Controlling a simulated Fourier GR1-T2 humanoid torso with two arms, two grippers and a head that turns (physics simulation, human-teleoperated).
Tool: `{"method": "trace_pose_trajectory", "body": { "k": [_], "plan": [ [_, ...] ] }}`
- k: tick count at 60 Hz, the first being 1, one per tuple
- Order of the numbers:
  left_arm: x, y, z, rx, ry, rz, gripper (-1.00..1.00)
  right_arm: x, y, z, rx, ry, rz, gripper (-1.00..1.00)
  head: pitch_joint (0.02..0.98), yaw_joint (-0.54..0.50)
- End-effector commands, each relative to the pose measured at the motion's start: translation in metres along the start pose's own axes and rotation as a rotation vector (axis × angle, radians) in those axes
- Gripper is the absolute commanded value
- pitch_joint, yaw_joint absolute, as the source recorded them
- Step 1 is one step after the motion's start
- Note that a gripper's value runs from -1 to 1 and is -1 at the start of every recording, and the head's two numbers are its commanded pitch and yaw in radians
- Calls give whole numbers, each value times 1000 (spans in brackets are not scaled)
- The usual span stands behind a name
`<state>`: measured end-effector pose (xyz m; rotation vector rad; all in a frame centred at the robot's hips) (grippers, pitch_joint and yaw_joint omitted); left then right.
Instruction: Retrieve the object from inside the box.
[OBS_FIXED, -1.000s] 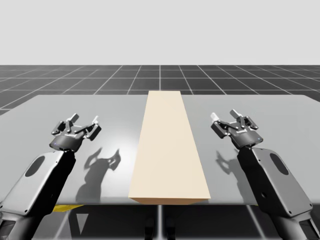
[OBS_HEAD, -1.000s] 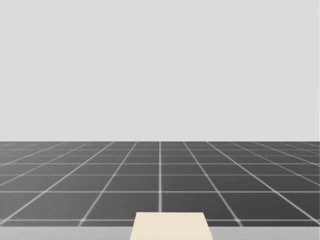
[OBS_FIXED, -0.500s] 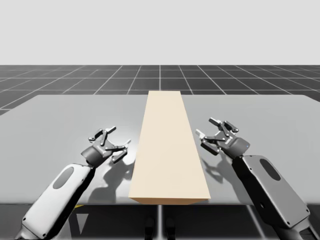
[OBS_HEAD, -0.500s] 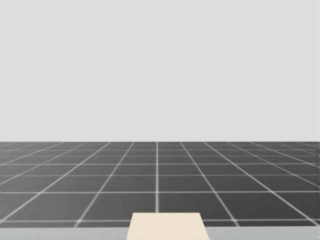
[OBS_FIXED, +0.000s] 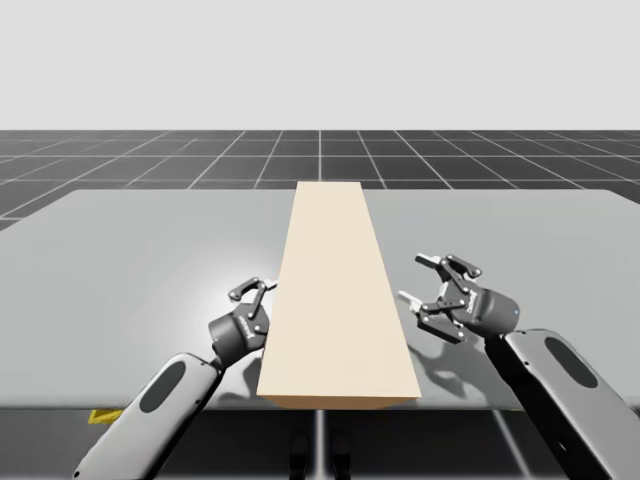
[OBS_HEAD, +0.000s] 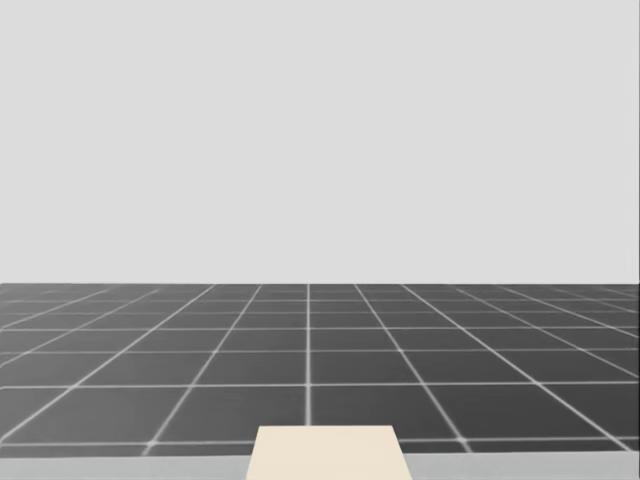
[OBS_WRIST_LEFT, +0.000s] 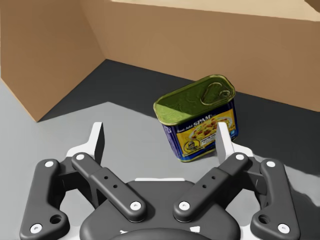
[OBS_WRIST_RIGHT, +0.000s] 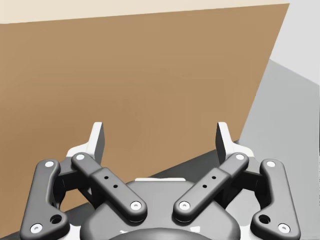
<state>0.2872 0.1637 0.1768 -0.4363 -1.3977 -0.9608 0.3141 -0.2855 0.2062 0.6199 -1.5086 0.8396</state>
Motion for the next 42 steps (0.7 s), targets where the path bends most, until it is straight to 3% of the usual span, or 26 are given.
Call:
{"method": "trace_pose_trajectory", "body": {
  "k": [1, 10, 18, 28, 42],
  "plan": [
    [-1, -22, -10, -74, 31, -4, -1000, -2, 0, 12, 20, 4, 16, -1000, 53, -27],
    [-4, -27, -25, -76, 34, 20, -1000, -3, 0, 17, 24, 7, 23, -1000, 54, -17],
    [-9, -14, -34, -48, 23, 92, -1000, -4, 1, 18, 21, 9, 35, -1000, 60, -3],
    [-15, -14, -54, -78, 35, 151, -1000, -4, 2, 17, 16, 9, 44, -1000, 67, 8],
    [-18, -17, -82, -104, 51, 189, -1000, -4, 3, 18, 5, 4, 52, -1000, 84, 19]
  ]
}}
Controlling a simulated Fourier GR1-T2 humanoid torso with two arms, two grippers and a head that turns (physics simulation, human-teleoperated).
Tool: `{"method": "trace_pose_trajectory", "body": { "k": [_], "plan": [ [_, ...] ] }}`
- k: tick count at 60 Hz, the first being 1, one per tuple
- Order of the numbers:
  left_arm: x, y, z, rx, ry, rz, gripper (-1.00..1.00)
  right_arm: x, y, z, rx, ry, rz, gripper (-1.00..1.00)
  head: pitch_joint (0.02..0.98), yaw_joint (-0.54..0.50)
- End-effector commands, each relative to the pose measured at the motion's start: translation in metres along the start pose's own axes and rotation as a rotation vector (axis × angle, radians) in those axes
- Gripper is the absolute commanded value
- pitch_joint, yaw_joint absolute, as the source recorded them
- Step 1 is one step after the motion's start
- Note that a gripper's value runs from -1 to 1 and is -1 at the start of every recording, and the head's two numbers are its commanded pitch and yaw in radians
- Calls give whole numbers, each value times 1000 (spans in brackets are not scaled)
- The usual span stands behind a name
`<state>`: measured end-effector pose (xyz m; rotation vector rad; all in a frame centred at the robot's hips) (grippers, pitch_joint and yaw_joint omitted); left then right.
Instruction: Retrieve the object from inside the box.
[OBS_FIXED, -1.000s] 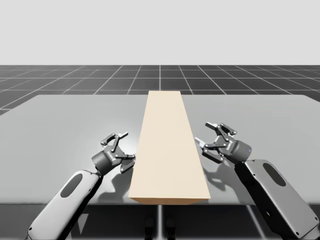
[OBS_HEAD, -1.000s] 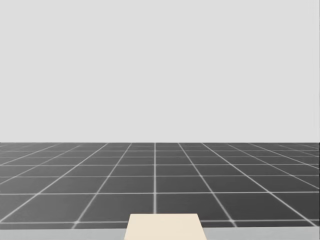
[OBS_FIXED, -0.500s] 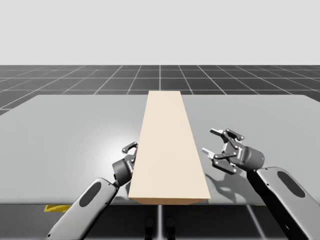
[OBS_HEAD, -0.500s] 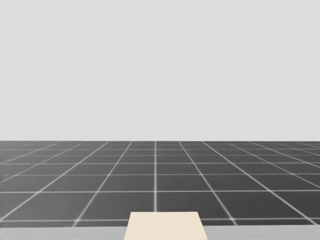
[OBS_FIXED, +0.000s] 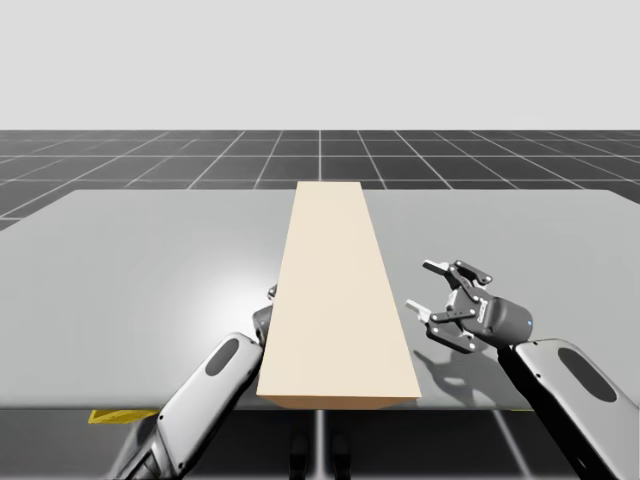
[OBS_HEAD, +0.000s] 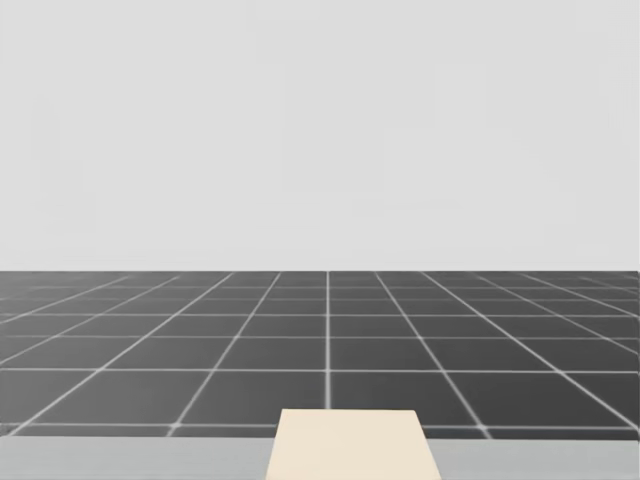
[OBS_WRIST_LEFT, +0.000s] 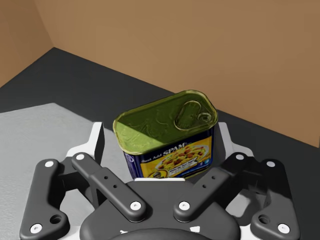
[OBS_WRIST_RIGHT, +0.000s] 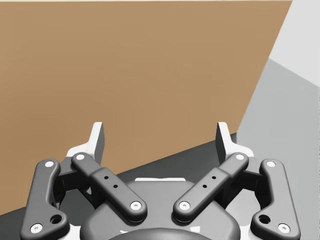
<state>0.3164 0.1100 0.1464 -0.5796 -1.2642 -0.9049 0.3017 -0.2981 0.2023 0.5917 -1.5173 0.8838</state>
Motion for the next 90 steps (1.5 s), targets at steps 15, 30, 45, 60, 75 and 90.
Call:
{"method": "trace_pose_trajectory", "body": {
  "k": [15, 30, 45, 60, 75, 90],
  "plan": [
    [-19, 11, -32, -18, 37, 129, -1000, -1, 0, 1, -19, -4, 16, -1000, 96, 18],
    [-16, 10, -27, -57, 35, 148, 1000, -1, 0, 0, -29, -4, 22, -1000, 96, 19],
    [11, 31, 28, 53, -13, 85, 1000, -2, 0, 1, -30, 0, 25, -1000, 90, 19],
    [13, 54, 91, 184, -27, 55, 1000, -4, -1, 4, -32, 9, 30, -1000, 86, 22],
    [41, 76, 127, 275, -76, 26, 1000, -4, -2, 5, -35, 9, 37, -1000, 74, 18],
    [100, 108, 135, 329, -139, -4, 1000, -5, -3, 6, -25, 9, 36, -1000, 66, 12]
  ]
}}
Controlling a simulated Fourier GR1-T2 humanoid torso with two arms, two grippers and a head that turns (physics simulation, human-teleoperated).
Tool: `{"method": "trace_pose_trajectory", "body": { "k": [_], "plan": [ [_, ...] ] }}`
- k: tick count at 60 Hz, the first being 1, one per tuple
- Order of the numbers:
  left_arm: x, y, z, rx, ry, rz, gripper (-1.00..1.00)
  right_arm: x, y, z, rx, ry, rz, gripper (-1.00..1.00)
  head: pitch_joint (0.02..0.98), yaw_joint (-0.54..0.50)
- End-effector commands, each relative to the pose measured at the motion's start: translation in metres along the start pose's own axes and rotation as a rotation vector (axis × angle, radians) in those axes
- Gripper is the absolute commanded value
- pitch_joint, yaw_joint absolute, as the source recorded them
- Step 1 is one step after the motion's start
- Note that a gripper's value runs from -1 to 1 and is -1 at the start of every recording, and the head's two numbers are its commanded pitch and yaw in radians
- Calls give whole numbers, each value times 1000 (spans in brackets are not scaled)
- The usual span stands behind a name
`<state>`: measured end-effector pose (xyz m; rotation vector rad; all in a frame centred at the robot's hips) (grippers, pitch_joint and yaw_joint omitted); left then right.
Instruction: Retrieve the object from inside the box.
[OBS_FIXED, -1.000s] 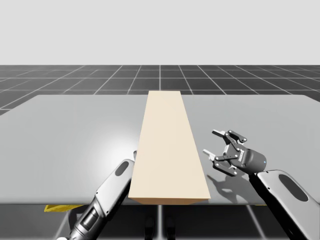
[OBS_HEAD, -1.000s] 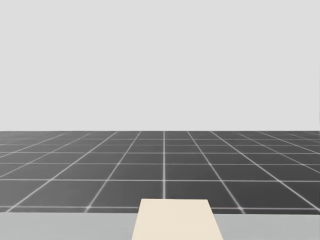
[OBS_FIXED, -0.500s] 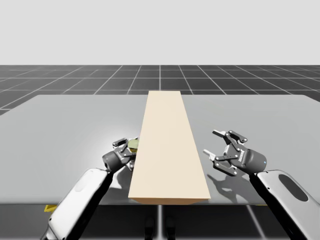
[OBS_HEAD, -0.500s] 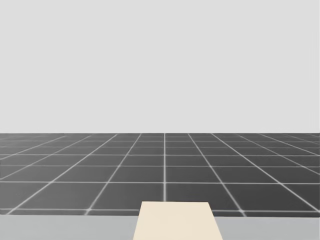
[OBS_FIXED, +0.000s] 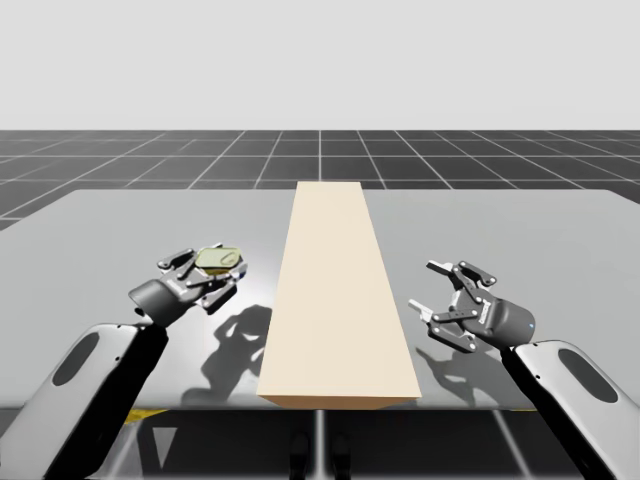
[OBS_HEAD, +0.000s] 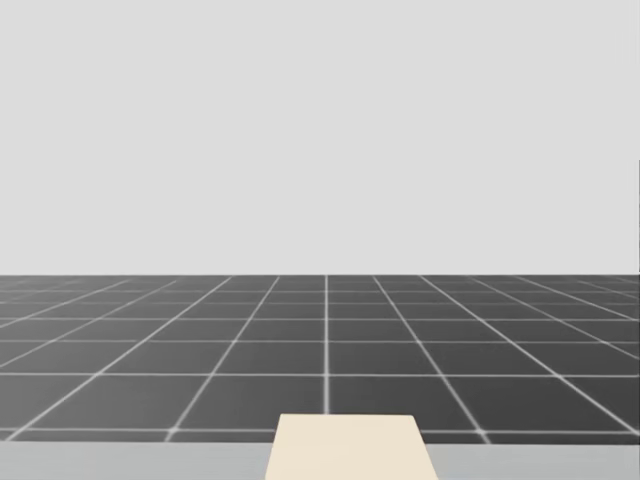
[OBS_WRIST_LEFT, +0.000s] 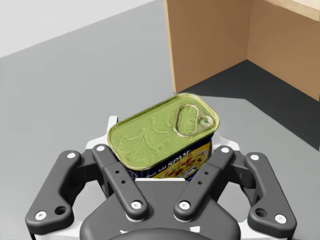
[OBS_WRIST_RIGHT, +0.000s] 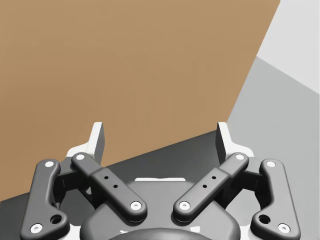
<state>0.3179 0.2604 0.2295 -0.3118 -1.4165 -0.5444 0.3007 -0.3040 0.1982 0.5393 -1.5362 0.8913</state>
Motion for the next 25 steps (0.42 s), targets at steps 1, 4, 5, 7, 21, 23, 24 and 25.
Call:
{"method": "trace_pose_trajectory", "body": {
  "k": [1, 4, 5, 7, 21, 23, 24, 25],
  "plan": [
    [61, 9, -13, -93, -103, -58, 1000, -1, -1, 1, 3, 1, -3, -1000, 66, 12],
    [74, 11, -16, -92, -117, -62, 1000, -1, -1, 1, 2, 8, -5, -1000, 65, 12],
    [76, 11, -17, -92, -118, -66, 1000, -1, -1, 1, 2, 10, -4, -1000, 64, 12],
    [86, 13, -19, -83, -125, -79, 1000, -1, -1, 1, 0, 16, 1, -1000, 64, 10],
    [147, 19, -31, -58, -176, -143, 1000, 0, -3, 4, 1, 82, -19, -1000, 62, 2],
    [157, 19, -30, -55, -187, -149, 1000, 0, -3, 4, 1, 89, -20, -1000, 63, -1],
    [159, 19, -30, -54, -189, -152, 1000, 0, -3, 4, 1, 91, -22, -1000, 63, -2],
    [164, 19, -29, -49, -191, -160, 1000, 0, -4, 4, -3, 95, -24, -1000, 64, -3]
  ]
}}
